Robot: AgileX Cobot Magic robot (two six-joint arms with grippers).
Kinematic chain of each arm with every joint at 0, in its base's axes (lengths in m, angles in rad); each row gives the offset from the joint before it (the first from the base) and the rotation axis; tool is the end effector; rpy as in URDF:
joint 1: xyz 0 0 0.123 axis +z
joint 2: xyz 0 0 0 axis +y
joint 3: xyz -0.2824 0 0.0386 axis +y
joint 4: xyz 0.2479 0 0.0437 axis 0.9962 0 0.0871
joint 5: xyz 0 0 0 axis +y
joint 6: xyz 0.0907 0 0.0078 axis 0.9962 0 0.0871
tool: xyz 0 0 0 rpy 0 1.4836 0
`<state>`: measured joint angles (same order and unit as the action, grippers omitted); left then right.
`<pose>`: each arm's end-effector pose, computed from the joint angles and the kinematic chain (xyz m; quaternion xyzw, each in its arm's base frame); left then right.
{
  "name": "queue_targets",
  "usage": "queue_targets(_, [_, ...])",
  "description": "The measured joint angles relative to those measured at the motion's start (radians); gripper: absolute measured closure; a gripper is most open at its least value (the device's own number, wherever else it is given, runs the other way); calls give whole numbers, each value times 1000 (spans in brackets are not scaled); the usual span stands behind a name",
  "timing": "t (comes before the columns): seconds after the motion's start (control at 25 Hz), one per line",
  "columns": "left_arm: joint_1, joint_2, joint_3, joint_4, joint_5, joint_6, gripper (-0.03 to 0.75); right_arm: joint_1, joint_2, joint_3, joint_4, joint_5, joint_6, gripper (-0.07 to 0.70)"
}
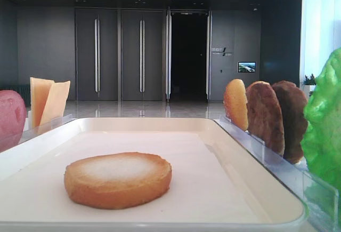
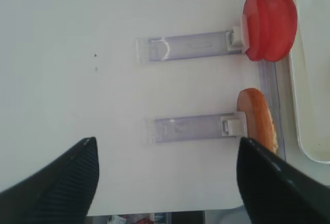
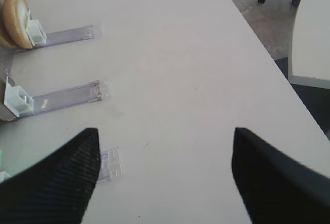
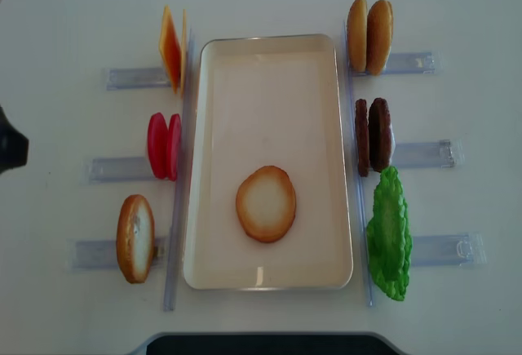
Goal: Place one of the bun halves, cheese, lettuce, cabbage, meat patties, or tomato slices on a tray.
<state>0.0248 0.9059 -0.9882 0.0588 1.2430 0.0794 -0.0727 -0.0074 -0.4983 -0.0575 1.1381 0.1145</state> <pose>0.1427 0.0086 0.3531 0.0288 0.9684 0.0421 0.2441 -0.0096 -0.0041 0.2706 0.0837 0.8670 -0.0184 0.4909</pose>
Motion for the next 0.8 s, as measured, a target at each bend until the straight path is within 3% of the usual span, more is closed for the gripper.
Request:
queue_targets(0.16, [0,-130,91,-2,-20,-5,82,0,0,0,0,0,0,97])
queue_targets(0.52, [0,-438,311,-67,-134,-17,82,0,0,0,0,0,0,97])
queue_targets(0.8, [0,-639,429,-95,-138,-17,82,0,0,0,0,0,0,97])
